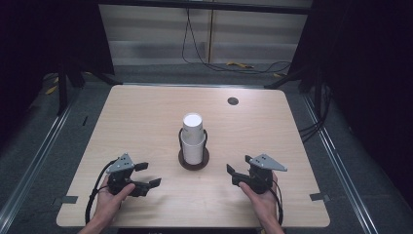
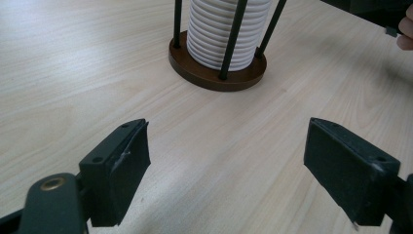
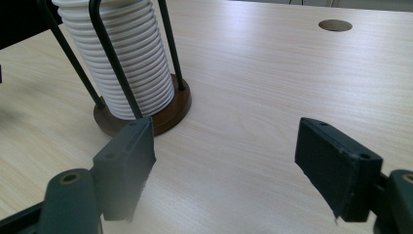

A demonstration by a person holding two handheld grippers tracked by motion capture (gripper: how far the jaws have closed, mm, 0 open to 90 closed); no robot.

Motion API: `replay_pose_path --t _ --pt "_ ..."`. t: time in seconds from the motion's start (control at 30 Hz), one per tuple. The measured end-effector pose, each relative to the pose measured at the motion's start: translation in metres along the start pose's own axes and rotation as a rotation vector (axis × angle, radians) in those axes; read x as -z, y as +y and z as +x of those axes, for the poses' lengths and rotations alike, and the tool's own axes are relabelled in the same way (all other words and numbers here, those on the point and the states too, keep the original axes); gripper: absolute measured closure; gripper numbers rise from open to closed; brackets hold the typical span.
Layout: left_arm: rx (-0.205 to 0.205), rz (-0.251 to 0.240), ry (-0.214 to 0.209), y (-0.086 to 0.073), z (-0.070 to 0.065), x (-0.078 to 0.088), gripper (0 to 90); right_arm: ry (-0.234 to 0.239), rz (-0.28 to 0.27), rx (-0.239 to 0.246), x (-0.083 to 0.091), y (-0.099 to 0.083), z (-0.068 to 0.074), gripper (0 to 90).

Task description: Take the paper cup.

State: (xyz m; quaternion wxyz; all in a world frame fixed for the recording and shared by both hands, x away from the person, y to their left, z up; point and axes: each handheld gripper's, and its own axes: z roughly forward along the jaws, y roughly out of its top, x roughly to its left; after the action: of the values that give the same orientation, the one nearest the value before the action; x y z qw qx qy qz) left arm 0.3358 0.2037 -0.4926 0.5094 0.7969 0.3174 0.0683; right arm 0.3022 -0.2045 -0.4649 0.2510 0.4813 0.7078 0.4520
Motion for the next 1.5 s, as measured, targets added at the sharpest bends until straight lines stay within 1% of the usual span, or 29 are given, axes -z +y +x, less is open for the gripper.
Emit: replay_pose_path --t 0.13,0.27,0.33,0.37,0.4,0.43,0.47,0.5,0.53,0.57,0.6,0.67,0.73,0.77,0.8,0.87,0.9,0.93,0.97,1.03,1.1,1.2,1.23,1.27,1.33,1.37,1.4,1.47,1.5 --pt "0.000 -0.011 -0.007 0.001 -0.001 0.001 16.9 -0.003 -0.002 0.005 0.000 0.000 0.001 20.5" --pt "-0.002 -0.008 -0.004 0.002 -0.001 0.000 17.3 -0.007 -0.003 0.003 0.000 0.000 0.001 20.2" --pt "-0.001 -0.010 -0.010 0.002 -0.001 0.000 17.3 0.003 -0.002 -0.004 0.000 0.000 0.001 20.8" --pt "0.000 -0.009 -0.010 0.003 -0.001 0.000 17.3 0.000 -0.001 -0.001 0.000 0.000 0.002 20.8" --pt "0.001 -0.011 -0.011 0.003 -0.001 0.000 17.4 0.019 -0.001 -0.019 -0.001 0.001 0.002 20.7" --pt "0.002 -0.011 -0.011 0.003 -0.001 -0.001 17.4 0.019 -0.001 -0.019 -0.001 0.001 0.002 20.7" --pt "0.001 -0.011 -0.012 0.003 -0.001 -0.001 17.4 0.029 0.001 -0.026 -0.001 0.001 0.002 20.6" --pt "0.005 -0.009 -0.018 0.003 -0.001 -0.001 17.4 0.053 0.003 -0.034 -0.002 0.003 0.004 20.1" --pt "0.005 -0.009 -0.018 0.003 -0.001 -0.001 17.3 0.053 0.003 -0.034 -0.002 0.003 0.004 20.1" --pt "0.005 -0.010 -0.020 0.003 -0.001 -0.001 17.4 0.084 -0.003 -0.045 -0.001 0.005 0.006 20.3" --pt "-0.005 -0.006 -0.015 0.003 -0.002 -0.001 17.4 0.084 -0.003 -0.045 -0.001 0.005 0.006 20.3" --pt "-0.001 -0.010 -0.018 0.003 -0.002 0.000 17.3 0.103 -0.012 -0.027 0.001 0.008 0.010 20.2" --pt "-0.001 -0.009 -0.013 0.003 -0.003 -0.001 17.4 0.104 -0.016 -0.022 0.001 0.008 0.011 19.6" --pt "-0.002 -0.009 -0.013 0.003 -0.004 -0.001 17.4 0.106 -0.019 -0.021 0.001 0.009 0.012 19.7" --pt "-0.006 -0.008 -0.016 0.003 -0.004 -0.001 17.4 0.124 -0.002 -0.027 0.000 0.012 0.012 21.8" --pt "-0.008 0.000 -0.017 0.003 -0.004 -0.004 17.4 0.130 -0.005 -0.032 -0.002 0.014 0.011 20.3" --pt "-0.008 0.000 -0.017 0.003 -0.004 -0.004 17.4 0.137 -0.004 -0.032 -0.003 0.016 0.010 21.4" --pt "-0.019 0.007 -0.015 0.003 -0.004 -0.004 17.4 0.137 -0.004 -0.032 -0.003 0.016 0.010 21.4" --pt "-0.023 0.005 -0.014 0.003 -0.005 -0.005 17.4 0.144 0.003 -0.024 -0.005 0.019 0.010 21.5" --pt "-0.020 0.003 -0.019 0.003 -0.005 -0.005 17.4 0.146 0.001 -0.023 -0.005 0.021 0.010 21.7" --pt "-0.023 0.003 -0.018 0.003 -0.006 -0.003 17.3 0.163 0.004 -0.010 -0.005 0.027 0.012 22.1" --pt "-0.031 0.006 -0.017 0.003 -0.006 -0.002 17.4 0.170 0.010 -0.012 -0.007 0.031 0.013 22.1" --pt "-0.029 0.002 -0.018 0.003 -0.007 -0.002 17.4 0.183 0.012 -0.006 -0.008 0.034 0.014 22.1" --pt "-0.032 0.002 -0.016 0.003 -0.007 -0.002 17.3 0.184 0.015 0.002 -0.010 0.037 0.015 22.0" --pt "-0.036 0.006 -0.013 0.002 -0.006 -0.002 17.3 0.194 0.013 0.019 -0.014 0.044 0.019 22.1" --pt "-0.036 0.007 -0.012 0.002 -0.005 -0.002 17.3 0.194 0.013 0.019 -0.014 0.044 0.019 22.1" --pt "-0.037 0.009 -0.010 0.002 -0.005 -0.002 17.4 0.214 0.007 0.023 -0.017 0.048 0.019 22.0" --pt "-0.035 0.008 -0.012 0.002 -0.005 -0.001 17.4 0.217 0.003 0.021 -0.018 0.050 0.020 22.1" --pt "-0.032 0.005 -0.016 0.002 -0.005 -0.001 17.3 0.226 -0.003 0.023 -0.019 0.052 0.020 22.7"
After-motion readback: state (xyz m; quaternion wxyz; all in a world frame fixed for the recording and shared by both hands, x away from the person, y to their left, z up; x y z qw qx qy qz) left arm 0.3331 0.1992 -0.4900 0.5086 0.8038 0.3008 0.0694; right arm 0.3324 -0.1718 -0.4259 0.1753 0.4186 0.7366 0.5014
